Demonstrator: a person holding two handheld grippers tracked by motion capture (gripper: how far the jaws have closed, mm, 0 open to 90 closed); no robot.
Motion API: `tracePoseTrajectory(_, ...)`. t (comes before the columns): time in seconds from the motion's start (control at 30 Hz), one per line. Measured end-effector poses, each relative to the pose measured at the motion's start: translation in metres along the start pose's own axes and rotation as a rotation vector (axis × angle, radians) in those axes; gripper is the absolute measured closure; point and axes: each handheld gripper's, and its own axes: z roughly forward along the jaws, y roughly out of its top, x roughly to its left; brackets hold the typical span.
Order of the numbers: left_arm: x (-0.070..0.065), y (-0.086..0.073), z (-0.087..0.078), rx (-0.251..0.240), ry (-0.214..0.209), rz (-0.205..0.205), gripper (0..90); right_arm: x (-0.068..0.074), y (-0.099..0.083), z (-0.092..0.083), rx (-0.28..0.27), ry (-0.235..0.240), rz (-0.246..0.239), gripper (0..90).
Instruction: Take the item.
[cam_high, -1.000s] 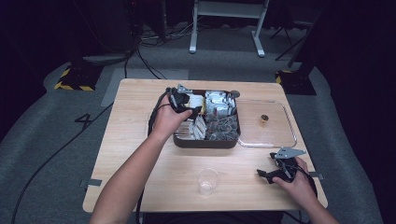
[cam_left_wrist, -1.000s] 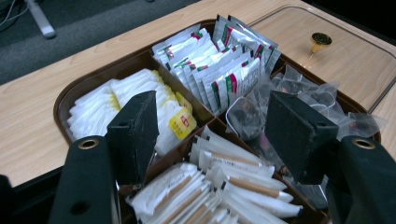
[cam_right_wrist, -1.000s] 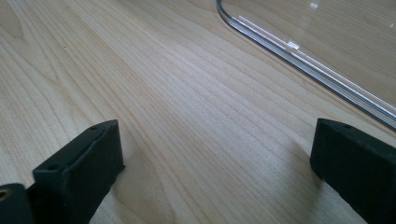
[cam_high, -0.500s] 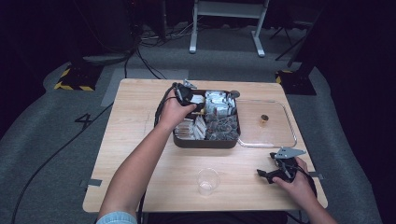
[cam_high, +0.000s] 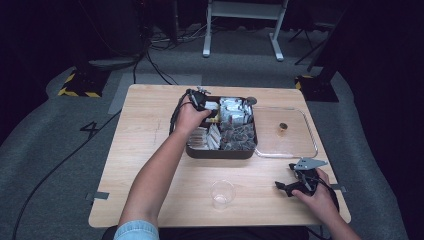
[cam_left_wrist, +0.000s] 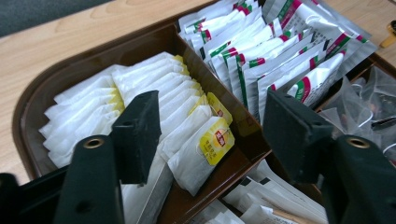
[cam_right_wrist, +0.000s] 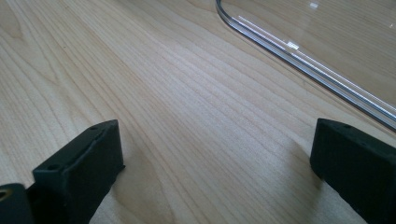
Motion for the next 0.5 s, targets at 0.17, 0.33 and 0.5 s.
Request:
tracePoseTrajectory(0.17, 0.0, -0.002, 0.008, 0.027, -0.009, -0.02, 43.5, 0.0, 0.0, 0.0, 0.0, 0.0, 0.0, 2.6)
tracePoseTrajectory(0.33, 0.003, -0.004, 0.015, 0.051, -0.007, -0.02, 45.3, 0.0, 0.0, 0.0, 0.0, 0.0, 0.0, 2.6)
tracePoseTrajectory(0.5, 0.005, -0.005, 0.018, 0.079, -0.012, -0.043, 51.8, 0.0, 0.0, 0.0, 0.0, 0.0, 0.0, 2.6)
